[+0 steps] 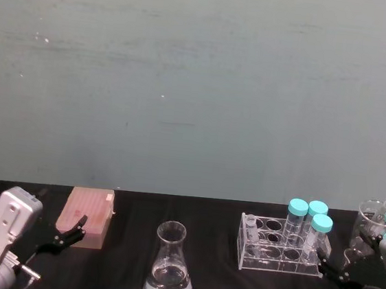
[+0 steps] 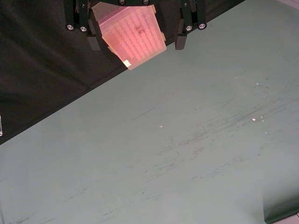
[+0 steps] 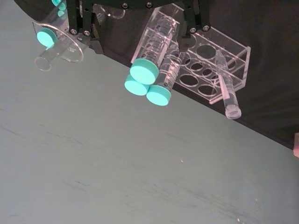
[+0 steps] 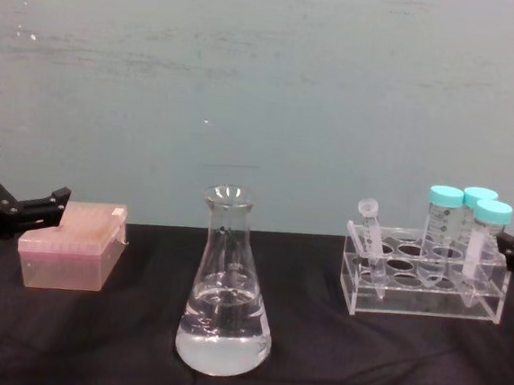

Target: Pour the liquid from the test tube into the beaker using one hand.

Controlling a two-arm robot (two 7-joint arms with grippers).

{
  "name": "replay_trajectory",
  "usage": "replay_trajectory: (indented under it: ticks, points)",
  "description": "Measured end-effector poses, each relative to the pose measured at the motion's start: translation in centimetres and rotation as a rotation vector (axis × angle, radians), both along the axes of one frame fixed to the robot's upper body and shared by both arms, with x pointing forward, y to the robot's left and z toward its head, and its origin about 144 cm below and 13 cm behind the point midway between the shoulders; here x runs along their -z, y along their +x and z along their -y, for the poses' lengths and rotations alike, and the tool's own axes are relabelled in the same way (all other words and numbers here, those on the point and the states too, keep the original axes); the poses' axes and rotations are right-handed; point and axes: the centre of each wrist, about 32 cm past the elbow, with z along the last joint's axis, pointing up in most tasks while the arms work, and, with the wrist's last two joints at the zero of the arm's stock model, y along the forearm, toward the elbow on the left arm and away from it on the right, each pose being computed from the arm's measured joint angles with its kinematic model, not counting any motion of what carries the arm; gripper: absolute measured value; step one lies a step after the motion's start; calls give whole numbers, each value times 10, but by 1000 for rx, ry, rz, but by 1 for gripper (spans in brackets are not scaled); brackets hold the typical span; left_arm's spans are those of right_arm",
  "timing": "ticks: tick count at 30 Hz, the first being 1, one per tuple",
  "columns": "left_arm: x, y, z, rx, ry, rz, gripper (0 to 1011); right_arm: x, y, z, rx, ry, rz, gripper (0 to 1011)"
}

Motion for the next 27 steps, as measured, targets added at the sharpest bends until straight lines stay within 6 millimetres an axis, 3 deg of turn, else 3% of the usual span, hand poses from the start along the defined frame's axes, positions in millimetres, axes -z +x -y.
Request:
replay_trajectory:
  ticks: [27]
  points:
    - [0, 0, 0, 0, 0, 0, 1000, -13, 8, -18, -177, 85, 9, 1000]
